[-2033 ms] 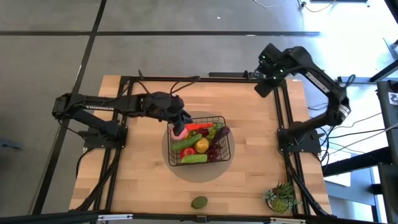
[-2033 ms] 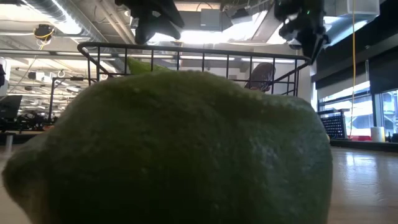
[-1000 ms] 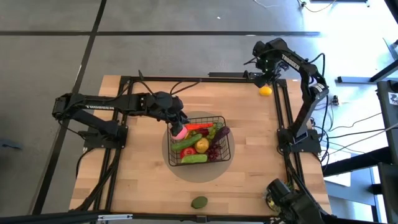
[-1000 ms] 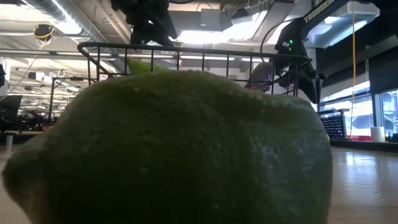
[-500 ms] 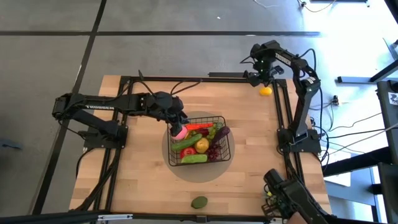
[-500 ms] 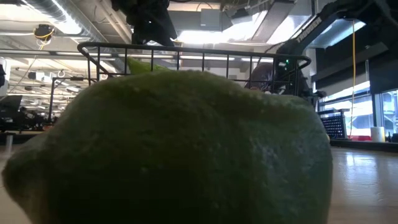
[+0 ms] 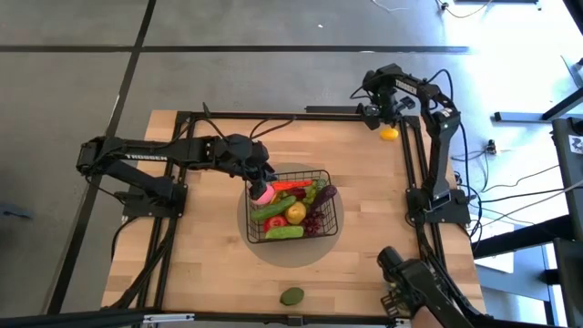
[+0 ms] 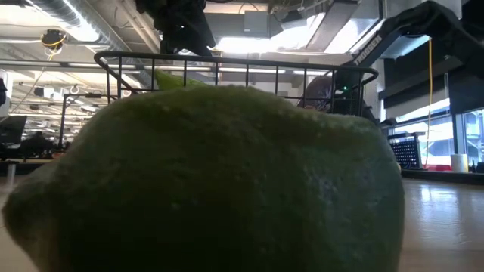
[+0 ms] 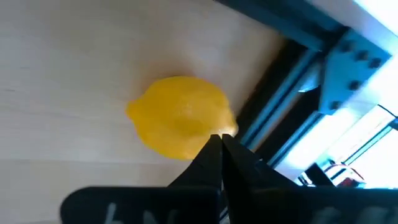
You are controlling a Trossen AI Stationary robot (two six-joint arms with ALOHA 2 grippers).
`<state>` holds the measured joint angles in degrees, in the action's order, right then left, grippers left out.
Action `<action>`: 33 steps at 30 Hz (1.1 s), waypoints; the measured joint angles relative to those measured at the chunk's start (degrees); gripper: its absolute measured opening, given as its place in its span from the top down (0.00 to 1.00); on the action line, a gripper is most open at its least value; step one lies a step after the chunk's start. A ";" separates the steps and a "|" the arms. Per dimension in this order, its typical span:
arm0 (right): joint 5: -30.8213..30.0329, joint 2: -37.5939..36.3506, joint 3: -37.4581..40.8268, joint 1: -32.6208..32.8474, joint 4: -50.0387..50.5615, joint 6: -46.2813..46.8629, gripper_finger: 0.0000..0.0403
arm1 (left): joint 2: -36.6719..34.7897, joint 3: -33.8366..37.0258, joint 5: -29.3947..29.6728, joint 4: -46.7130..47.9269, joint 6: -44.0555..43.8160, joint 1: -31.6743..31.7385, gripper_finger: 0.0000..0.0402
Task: Build produce basket
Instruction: Put the yellow lemon into the black wire basket
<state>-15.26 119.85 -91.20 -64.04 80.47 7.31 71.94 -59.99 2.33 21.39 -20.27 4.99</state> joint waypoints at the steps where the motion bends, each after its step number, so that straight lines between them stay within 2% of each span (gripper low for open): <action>1: 0.41 0.45 0.00 0.07 0.08 -0.06 1.00 | 0.00 0.00 0.00 0.00 0.00 0.00 0.69; 4: 3.03 1.46 0.00 0.12 0.81 -1.30 1.00 | 0.00 0.00 -0.02 0.00 0.12 0.00 0.69; 12: 3.27 1.83 0.00 1.07 2.26 -6.16 1.00 | 0.00 0.00 -0.02 0.00 1.56 0.02 0.69; 29: 1.33 1.83 -0.36 4.28 5.61 -19.74 1.00 | 0.00 -0.02 -0.09 0.00 2.93 2.62 0.69; 33: 1.28 1.83 -1.27 4.31 4.78 -18.69 1.00 | 0.01 -0.02 0.04 0.00 2.93 2.62 0.69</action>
<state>-13.98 121.68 -92.47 -59.72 85.26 -11.38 71.95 -60.01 2.36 21.39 -17.34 7.61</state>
